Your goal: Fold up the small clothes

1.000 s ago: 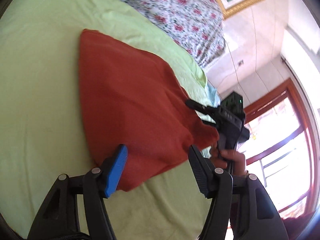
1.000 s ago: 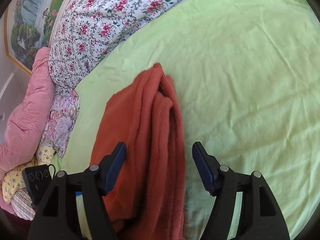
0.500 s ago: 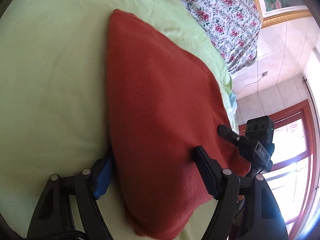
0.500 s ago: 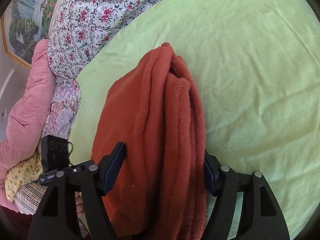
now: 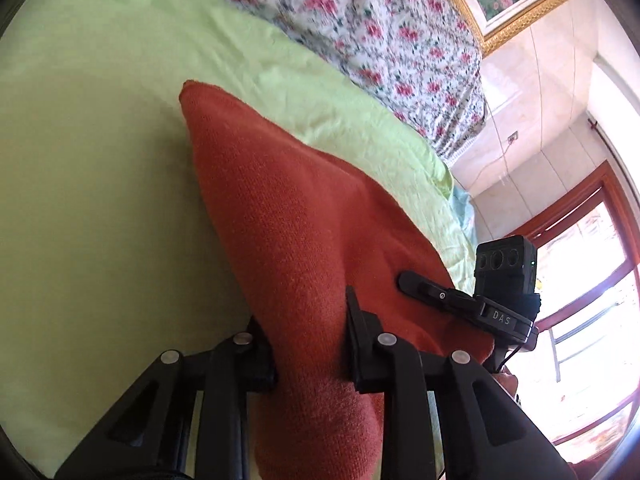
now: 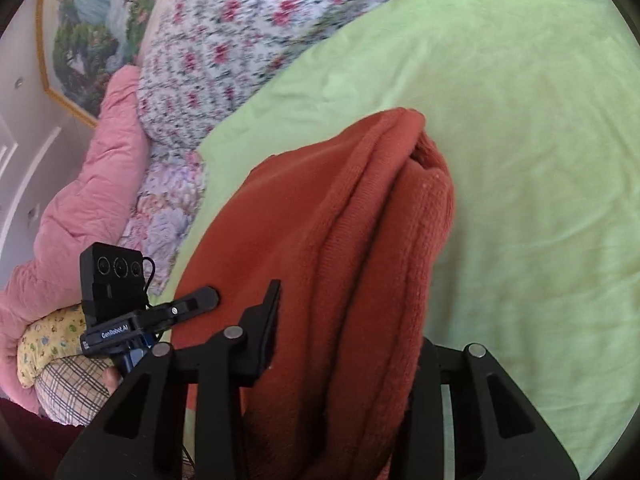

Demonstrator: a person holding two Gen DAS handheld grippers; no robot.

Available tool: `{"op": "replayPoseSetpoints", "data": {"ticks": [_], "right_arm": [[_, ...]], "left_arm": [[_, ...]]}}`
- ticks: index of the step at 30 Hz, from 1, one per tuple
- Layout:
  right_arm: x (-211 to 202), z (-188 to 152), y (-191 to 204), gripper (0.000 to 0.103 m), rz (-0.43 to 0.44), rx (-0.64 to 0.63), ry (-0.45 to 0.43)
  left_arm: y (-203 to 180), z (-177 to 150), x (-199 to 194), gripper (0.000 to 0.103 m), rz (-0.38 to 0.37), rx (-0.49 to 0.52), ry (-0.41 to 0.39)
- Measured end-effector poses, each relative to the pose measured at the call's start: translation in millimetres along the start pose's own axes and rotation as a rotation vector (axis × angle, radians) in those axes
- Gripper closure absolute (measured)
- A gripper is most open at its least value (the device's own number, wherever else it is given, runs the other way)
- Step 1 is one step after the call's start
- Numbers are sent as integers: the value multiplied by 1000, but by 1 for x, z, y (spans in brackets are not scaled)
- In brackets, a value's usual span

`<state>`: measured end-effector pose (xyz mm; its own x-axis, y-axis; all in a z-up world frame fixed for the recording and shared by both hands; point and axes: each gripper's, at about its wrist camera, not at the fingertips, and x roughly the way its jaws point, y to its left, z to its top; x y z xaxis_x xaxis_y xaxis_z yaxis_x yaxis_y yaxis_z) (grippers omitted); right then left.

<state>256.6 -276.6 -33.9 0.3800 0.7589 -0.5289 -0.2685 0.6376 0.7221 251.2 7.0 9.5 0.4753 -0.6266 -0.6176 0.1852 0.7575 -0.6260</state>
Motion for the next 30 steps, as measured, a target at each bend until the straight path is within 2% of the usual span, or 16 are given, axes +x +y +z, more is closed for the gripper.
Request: {"op": "replayPoseSetpoints", "data": {"ticks": [4,6,9,11,15,18,21,25,30], "right_arm": [[39,-10,26,66,93,0,23],[59,-16,37,66,118,5,40],[86,-25,44,60,63,11,92],[92,-31,45,53,7,10,98],[71,-35,46,45,-57,3,79],[43,-39,50,44,-128,-15,20],[14,-45,57,44,-178,-19,-63],[-12,-58,69,44,-139,-31,-135],[2,-68,89,44,-118,-96,-86]], "left_arm": [[29,-5,-44,78,66,14,-45],[45,-9,-53,78,99,4,-38],[71,-25,-53,74,154,-27,9],[79,-38,-57,69,164,-41,1],[74,-61,-80,65,192,-27,-55],[60,-82,-102,65,224,14,-88],[45,-104,-114,65,233,57,-82],[30,-134,-115,65,274,127,-48],[31,-148,-97,65,352,151,-18]]}}
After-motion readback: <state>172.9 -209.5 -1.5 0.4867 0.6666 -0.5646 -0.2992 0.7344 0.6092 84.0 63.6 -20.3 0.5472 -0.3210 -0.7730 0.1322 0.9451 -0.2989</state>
